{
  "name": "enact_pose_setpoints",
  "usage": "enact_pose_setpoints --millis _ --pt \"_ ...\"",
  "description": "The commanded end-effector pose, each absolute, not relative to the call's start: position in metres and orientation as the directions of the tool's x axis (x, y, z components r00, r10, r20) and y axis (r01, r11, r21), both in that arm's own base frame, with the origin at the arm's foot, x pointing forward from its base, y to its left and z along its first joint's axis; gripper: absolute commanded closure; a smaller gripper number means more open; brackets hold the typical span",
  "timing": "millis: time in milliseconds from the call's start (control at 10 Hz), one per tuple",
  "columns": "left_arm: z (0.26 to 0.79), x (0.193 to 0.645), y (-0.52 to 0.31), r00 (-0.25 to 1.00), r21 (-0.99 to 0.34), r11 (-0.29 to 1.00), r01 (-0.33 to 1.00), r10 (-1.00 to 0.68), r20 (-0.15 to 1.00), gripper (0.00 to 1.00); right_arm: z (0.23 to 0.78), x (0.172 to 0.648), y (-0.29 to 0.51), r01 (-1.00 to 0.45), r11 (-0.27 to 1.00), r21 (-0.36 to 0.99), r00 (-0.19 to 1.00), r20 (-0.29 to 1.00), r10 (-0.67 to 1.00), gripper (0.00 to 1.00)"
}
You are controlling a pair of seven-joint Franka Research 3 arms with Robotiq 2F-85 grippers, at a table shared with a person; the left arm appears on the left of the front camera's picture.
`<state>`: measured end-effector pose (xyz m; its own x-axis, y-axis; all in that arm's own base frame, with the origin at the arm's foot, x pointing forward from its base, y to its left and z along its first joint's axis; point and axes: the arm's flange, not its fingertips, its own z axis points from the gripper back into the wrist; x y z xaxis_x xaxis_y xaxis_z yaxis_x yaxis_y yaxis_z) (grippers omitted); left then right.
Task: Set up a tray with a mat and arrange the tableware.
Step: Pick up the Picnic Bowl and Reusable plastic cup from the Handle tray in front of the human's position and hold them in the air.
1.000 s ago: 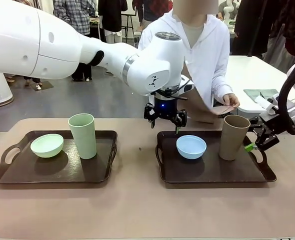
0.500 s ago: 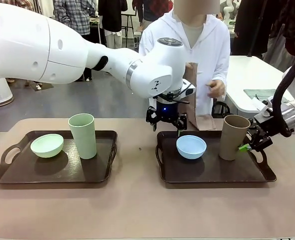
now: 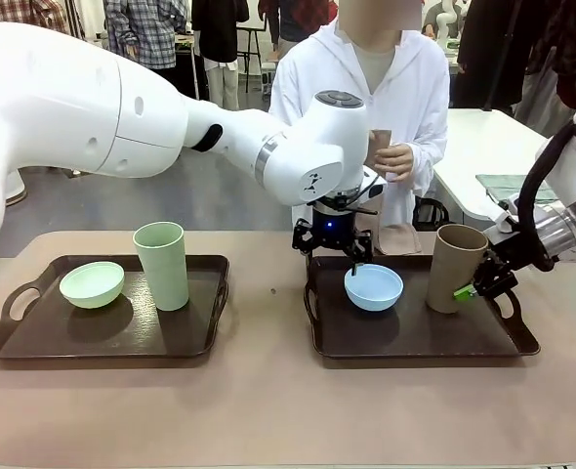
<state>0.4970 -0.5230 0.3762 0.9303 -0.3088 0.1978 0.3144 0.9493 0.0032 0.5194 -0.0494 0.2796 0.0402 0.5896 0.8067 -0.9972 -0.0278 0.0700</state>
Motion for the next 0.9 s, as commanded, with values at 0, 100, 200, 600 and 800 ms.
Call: enact_pose_setpoints --millis 0,100,200,600,800 --pt "0.374 0.494 -0.528 0.938 -0.026 0.959 0.281 -0.269 0.219 0.0 0.27 0.522 -0.044 -0.997 -0.049 0.064 0.023 0.805 0.593 0.0" --pt "0.371 0.494 -0.53 0.939 -0.059 0.957 0.284 -0.265 0.218 0.0 0.271 0.521 -0.045 -0.998 -0.046 0.048 0.012 0.814 0.581 0.0" --pt "0.365 0.494 -0.531 0.951 -0.074 0.961 0.265 -0.248 0.186 0.0 0.271 0.519 -0.045 -0.998 -0.047 0.035 0.002 0.817 0.577 0.0" --pt "0.35 0.5 -0.532 0.964 -0.143 0.956 0.257 -0.243 0.108 0.47 0.269 0.522 -0.045 -0.998 -0.063 0.022 -0.017 0.829 0.558 0.59" --pt "0.35 0.502 -0.532 0.965 -0.142 0.956 0.256 -0.243 0.103 1.0 0.27 0.524 -0.046 -0.998 -0.063 0.018 -0.02 0.835 0.551 1.0"
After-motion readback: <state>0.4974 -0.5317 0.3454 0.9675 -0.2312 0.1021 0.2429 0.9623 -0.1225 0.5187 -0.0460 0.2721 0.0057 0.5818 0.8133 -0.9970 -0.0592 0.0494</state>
